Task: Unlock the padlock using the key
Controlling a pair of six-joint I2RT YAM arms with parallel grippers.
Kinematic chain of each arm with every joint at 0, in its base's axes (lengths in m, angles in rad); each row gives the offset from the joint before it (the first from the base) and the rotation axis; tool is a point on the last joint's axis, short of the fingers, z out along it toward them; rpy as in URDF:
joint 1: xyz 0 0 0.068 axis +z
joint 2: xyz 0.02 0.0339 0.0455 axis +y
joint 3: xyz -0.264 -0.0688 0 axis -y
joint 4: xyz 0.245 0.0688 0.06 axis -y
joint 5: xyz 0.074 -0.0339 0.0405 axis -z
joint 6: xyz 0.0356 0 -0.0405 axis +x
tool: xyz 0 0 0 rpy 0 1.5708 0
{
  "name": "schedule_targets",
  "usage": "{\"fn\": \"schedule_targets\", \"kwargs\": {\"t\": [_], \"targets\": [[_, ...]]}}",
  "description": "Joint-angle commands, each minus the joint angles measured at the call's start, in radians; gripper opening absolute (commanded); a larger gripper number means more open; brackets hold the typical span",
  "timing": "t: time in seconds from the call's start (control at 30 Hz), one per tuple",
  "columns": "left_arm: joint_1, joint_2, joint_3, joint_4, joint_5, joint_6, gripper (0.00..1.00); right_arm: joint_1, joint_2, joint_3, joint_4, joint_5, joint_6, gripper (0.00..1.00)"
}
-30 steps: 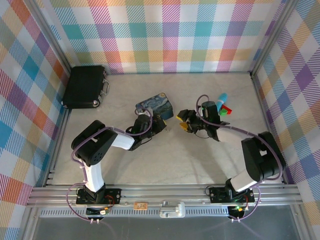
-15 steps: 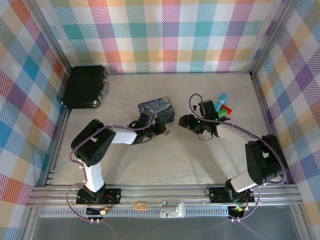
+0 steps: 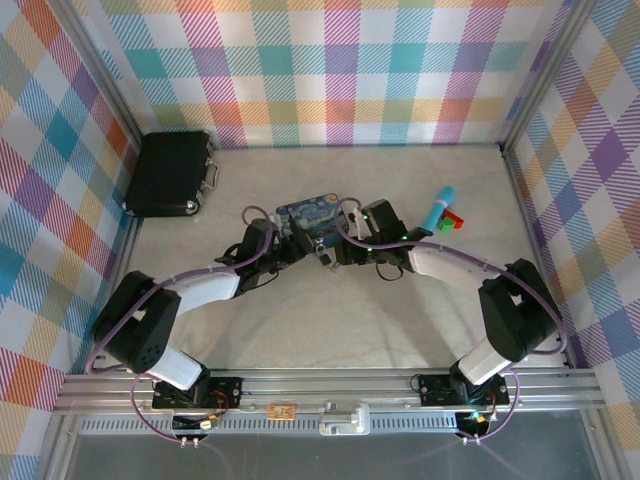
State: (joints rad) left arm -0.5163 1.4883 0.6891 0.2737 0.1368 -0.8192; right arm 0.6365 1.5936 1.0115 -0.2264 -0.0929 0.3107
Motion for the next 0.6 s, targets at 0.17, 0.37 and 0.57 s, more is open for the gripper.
{"fn": "schedule_targets", "kwargs": {"t": [0.17, 0.37, 0.57], "targets": [[0.117, -0.196, -0.114, -0.066, -0.051, -0.069, 0.61, 0.17, 0.242, 0.293, -0.274, 0.299, -0.102, 0.52], [0.156, -0.241, -0.154, -0.053, -0.092, -0.075, 0.61, 0.25, 0.363, 0.407, -0.353, 0.501, -0.11, 0.53], [0.168, -0.248, -0.179, -0.028, -0.093, -0.092, 0.61, 0.287, 0.411, 0.447, -0.404, 0.595, -0.083, 0.49]]}}
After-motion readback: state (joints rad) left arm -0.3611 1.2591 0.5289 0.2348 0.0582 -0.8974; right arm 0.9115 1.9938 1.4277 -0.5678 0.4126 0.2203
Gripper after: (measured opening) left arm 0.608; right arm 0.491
